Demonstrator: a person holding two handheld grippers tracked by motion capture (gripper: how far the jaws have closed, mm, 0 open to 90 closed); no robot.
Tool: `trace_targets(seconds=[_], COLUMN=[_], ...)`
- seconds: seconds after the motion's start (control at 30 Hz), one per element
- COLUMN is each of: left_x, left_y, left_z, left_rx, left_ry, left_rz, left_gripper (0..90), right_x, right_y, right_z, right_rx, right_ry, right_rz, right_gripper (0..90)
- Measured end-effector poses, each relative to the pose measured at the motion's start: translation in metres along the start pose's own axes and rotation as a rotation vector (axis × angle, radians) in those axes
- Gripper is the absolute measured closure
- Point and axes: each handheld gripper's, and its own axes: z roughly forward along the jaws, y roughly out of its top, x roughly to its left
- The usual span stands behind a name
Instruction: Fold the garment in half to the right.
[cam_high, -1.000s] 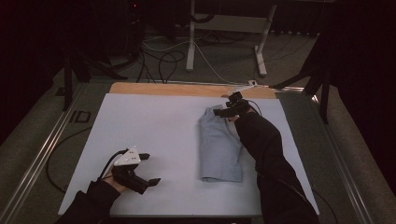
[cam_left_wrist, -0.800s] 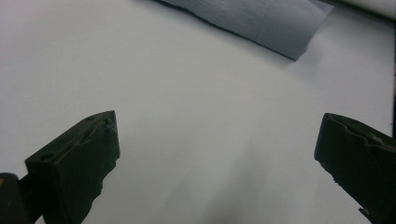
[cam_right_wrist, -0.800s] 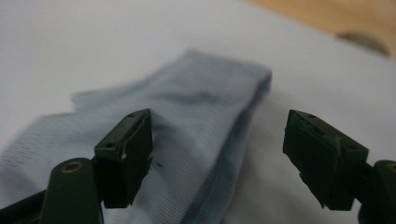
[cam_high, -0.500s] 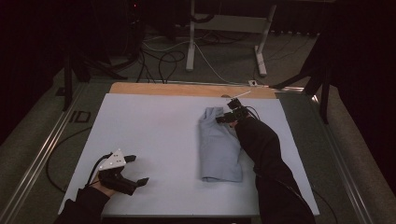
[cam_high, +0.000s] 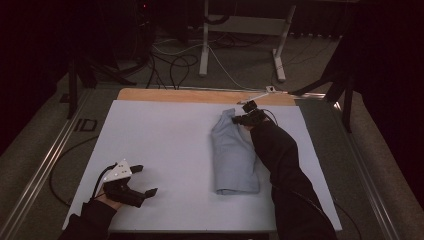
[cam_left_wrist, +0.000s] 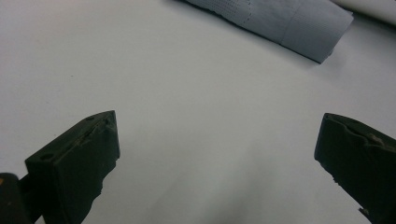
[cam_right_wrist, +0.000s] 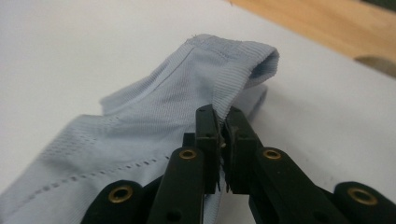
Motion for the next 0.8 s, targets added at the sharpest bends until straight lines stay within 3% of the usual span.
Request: trace_targets(seconds=[0.2, 0.53, 0.63, 0.8], left_x=[0.002, 0.002, 0.003, 0.003], left_y=[-0.001, -0.001, -0.001, -0.001], left_z=[0.000, 0.000, 0.000, 0.000], left_rx=[0.003, 0.003, 0.001, -0.001], left_ry=[0.001, 0.006, 0.007, 0.007], left_rz=[-0.010, -0.014, -0.017, -0.016], left_gripper=[1.0, 0.9, 0.9, 0.9], right_x=[-0.004, -0.006, -0.007, -0.004], right_y=[-0.007, -0.008, -0.009, -0.006], right_z=[0.013, 0.022, 0.023, 0.015], right_rx=[0.043, 0.081, 0.087, 0.067], right_ry=[-0.004, -0.041, -0.053, -0.051], right_rz=[0.042, 0.034, 0.059, 0.043], right_gripper=[85.9, 84.4, 72.5, 56.0])
